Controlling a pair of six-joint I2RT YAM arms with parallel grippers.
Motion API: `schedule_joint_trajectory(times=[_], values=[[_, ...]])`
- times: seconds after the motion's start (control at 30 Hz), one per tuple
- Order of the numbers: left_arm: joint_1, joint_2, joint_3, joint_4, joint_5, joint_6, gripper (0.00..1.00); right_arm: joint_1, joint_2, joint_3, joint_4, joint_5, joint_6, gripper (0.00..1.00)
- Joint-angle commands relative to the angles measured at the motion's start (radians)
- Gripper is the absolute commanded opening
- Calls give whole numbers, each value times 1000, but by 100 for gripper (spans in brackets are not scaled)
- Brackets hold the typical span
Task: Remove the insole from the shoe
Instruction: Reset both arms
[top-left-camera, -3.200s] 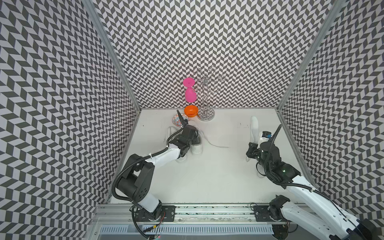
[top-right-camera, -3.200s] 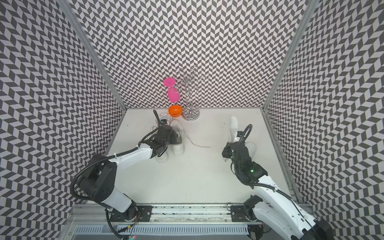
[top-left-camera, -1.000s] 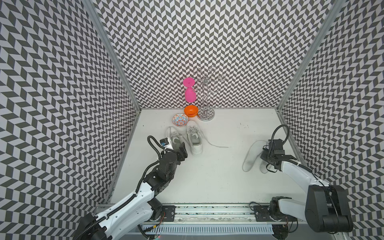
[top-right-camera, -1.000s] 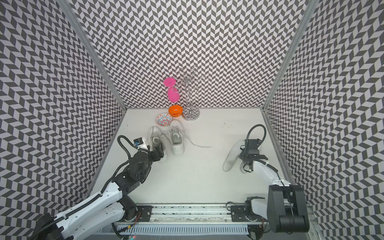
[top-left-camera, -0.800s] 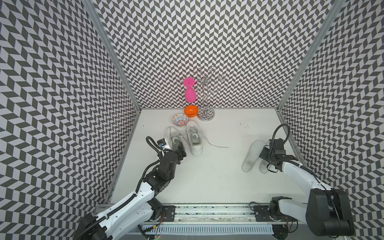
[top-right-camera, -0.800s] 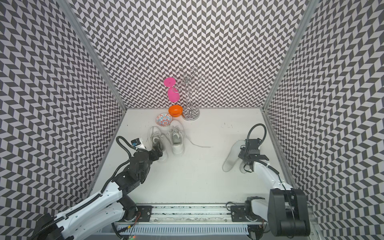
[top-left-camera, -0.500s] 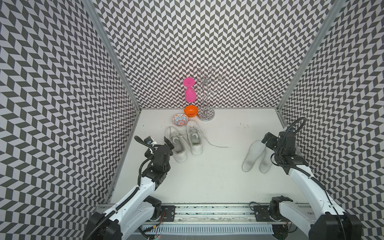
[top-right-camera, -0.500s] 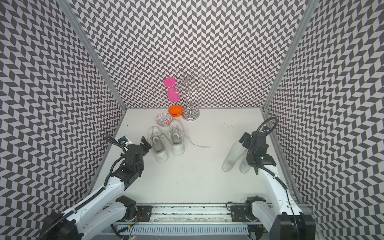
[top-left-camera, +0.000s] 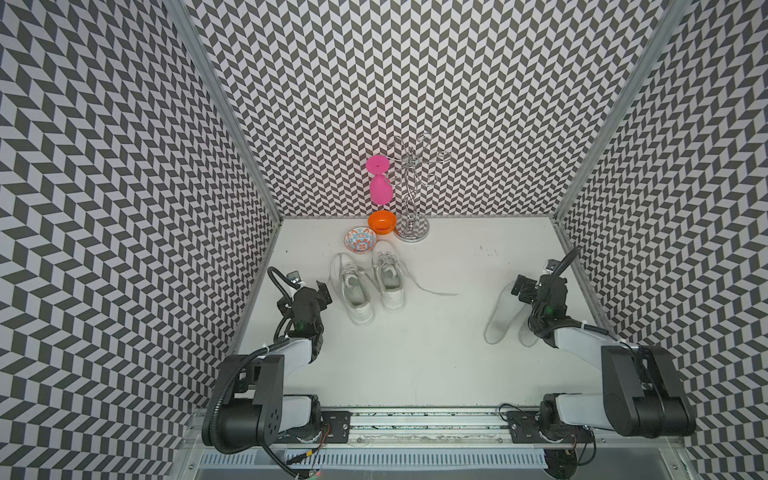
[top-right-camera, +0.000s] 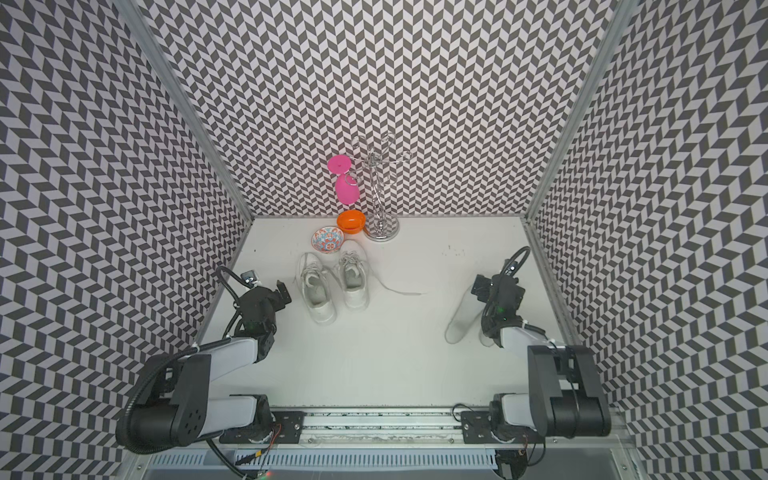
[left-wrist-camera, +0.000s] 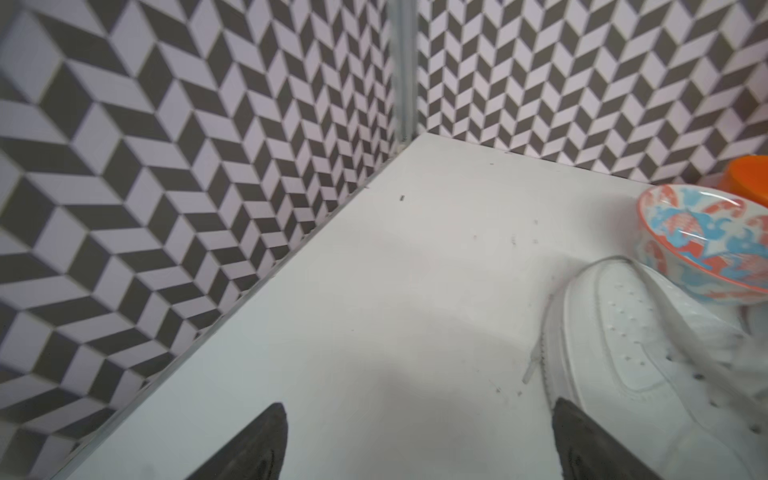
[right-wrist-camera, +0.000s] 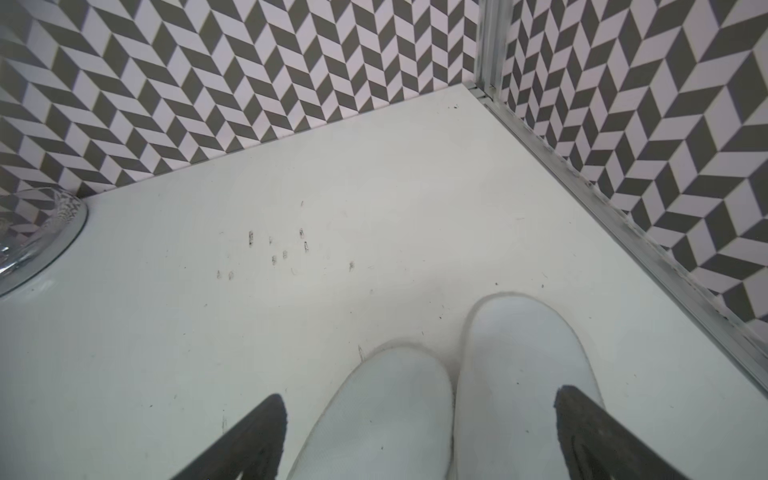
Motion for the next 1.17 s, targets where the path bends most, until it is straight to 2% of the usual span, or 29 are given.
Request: schedule_joint_trajectory(times=[0.0,0.1,0.2,0.27,0.33,0.37,0.43,0.53,0.63,0.73,1.13], values=[[3,6,-28,246,201,121,100,1,8,-39,307,-124,-99,100],[4,2,-93,407,307,140,100,0,-18,-110,449,-222,-132,100],[8,33,-104,489,327,159,100,-1,-13,-137,532,-280,-148,100],[33,111,-155,661,370,128,100,-5,0,-140,554,-310,-164,100],[55,240,-167,835,473,142,100,-7,62,-164,662,-306,-164,100],[56,256,-161,846,488,148,100,-7,90,-167,694,-299,-160,100],[57,188,-136,682,452,129,100,-7,146,-165,746,-298,-161,100],[70,236,-160,809,427,108,100,-3,164,-172,790,-291,-162,100],[71,201,-147,723,394,85,100,5,155,-165,761,-273,-168,100],[70,219,-152,763,394,90,100,7,150,-154,731,-270,-170,100],[69,212,-127,706,364,74,100,23,149,-135,689,-249,-179,100]])
